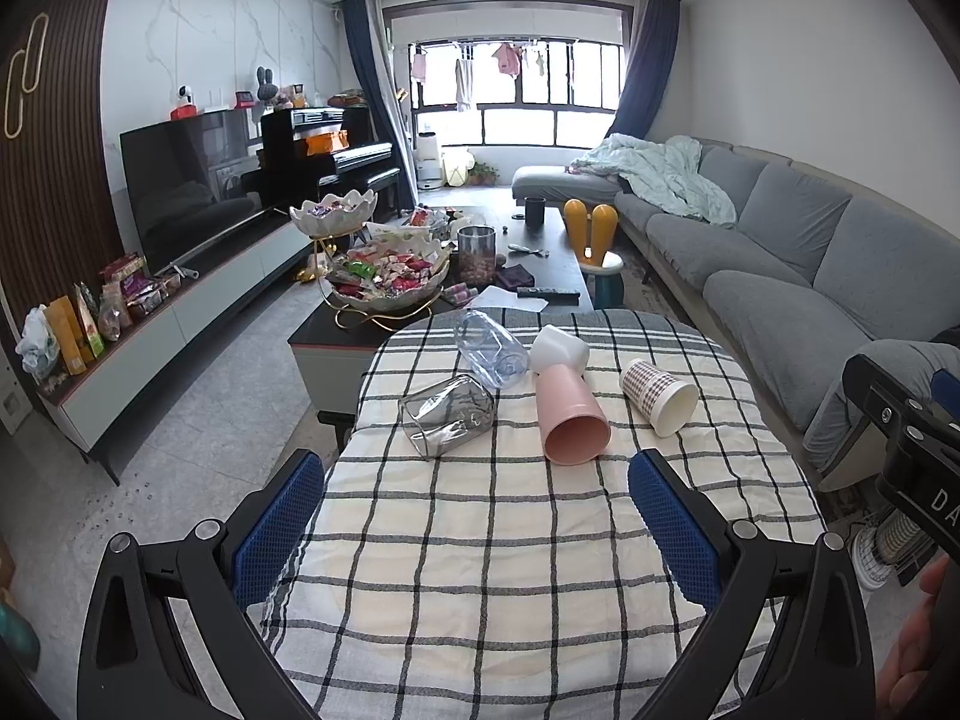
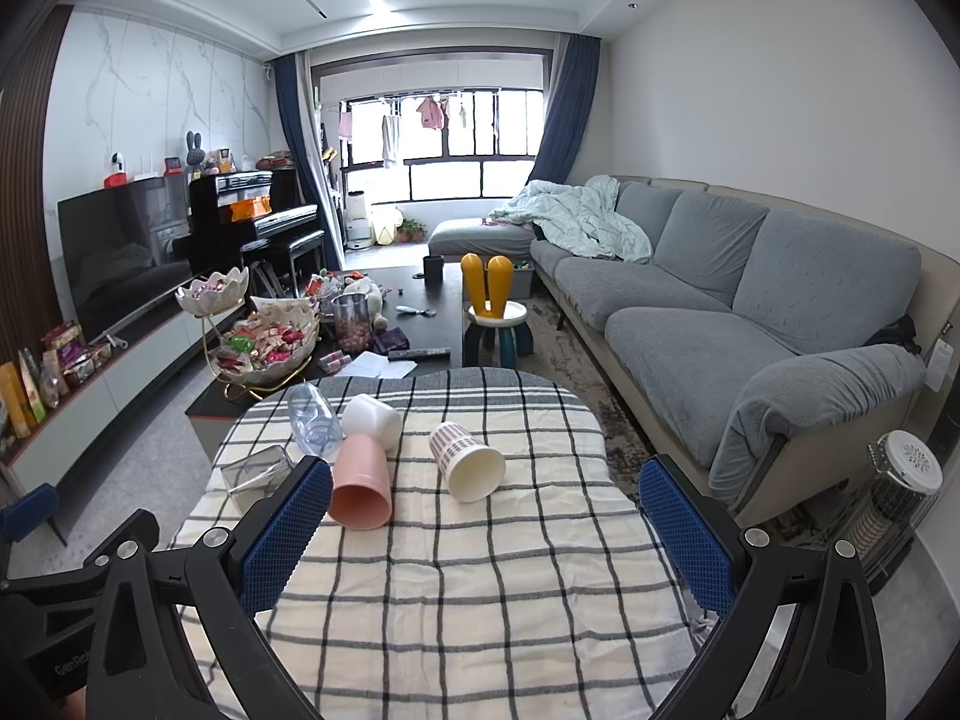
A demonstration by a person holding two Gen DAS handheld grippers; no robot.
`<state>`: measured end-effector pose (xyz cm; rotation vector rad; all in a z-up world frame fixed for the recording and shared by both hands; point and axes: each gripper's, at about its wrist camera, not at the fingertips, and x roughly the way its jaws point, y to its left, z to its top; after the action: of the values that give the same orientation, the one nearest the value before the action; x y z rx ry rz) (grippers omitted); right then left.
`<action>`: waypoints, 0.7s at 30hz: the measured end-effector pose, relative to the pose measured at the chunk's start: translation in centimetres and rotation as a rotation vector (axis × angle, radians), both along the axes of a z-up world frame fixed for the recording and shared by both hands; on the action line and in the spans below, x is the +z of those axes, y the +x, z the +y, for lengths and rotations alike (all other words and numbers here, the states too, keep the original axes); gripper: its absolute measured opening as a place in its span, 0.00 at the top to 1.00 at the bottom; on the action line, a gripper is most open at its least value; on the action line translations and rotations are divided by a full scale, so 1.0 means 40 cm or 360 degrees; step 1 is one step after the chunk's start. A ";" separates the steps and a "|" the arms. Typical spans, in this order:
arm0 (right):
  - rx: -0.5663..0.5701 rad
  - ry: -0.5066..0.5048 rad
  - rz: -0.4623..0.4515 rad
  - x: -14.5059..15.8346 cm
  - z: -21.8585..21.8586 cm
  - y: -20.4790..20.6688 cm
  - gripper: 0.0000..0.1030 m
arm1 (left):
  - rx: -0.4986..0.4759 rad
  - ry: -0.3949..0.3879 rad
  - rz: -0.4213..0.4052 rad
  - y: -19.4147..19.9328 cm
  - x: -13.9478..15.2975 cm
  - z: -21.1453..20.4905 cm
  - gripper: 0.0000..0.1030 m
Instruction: Flip cup upside down
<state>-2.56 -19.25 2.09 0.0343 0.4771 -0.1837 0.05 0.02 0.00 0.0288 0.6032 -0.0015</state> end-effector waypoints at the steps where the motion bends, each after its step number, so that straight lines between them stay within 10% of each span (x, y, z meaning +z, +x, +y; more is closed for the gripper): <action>1: 0.0000 0.0001 0.0002 0.000 -0.001 0.001 0.00 | 0.0000 0.0000 0.0000 0.000 0.000 0.000 0.00; 21: -0.0002 0.0006 0.0009 -0.003 -0.002 0.001 0.00 | 0.0001 0.0000 0.0002 0.001 0.000 0.001 0.00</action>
<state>-2.52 -19.35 1.97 0.0377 0.4832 -0.1839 0.08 0.04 0.00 0.0285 0.6046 -0.0009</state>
